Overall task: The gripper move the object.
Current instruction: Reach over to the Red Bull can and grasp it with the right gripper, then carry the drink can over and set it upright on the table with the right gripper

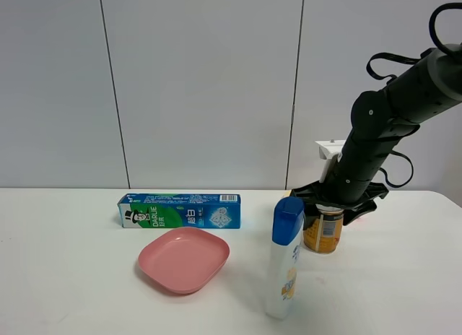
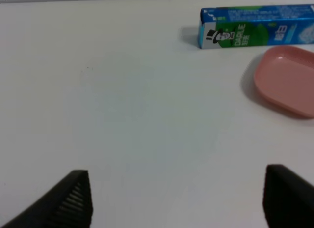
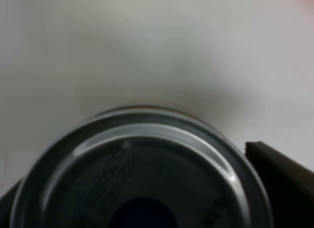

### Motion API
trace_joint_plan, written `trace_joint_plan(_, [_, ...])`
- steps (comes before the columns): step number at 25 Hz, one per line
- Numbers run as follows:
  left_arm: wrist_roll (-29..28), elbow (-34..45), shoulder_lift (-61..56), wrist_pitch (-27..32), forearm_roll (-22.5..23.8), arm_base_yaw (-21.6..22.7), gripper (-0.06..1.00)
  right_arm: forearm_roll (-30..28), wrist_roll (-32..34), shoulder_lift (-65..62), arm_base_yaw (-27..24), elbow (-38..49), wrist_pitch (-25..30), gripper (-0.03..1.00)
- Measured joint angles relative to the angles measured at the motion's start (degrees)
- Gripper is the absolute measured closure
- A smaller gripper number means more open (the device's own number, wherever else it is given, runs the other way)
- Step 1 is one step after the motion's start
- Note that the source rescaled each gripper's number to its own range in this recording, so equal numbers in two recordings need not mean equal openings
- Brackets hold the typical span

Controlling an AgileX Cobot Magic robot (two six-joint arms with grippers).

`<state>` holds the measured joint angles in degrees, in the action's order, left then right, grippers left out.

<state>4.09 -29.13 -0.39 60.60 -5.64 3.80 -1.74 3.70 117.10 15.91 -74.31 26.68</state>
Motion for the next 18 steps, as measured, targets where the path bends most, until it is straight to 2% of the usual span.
trace_joint_plan(1, [0.0, 0.0, 0.0, 0.0, 0.0, 0.0, -0.06, -0.14, 0.0, 0.0, 0.0, 0.0, -0.06, 0.86])
trace_joint_plan(2, [0.0, 0.0, 0.0, 0.0, 0.0, 0.0, -0.06, -0.24, 0.0, 0.0, 0.0, 0.0, -0.06, 0.97])
trace_joint_plan(9, [0.0, 0.0, 0.0, 0.0, 0.0, 0.0, -0.06, -0.46, 0.0, -0.08, 0.0, -0.15, 0.78, 0.96])
trace_joint_plan(16, [0.0, 0.0, 0.0, 0.0, 0.0, 0.0, -0.06, -0.52, -2.74, -5.86, 0.0, -0.31, 4.9, 0.96])
trace_joint_plan(18, [0.0, 0.0, 0.0, 0.0, 0.0, 0.0, -0.06, -0.52, -3.03, -9.08, 0.08, -2.13, 7.53, 0.96])
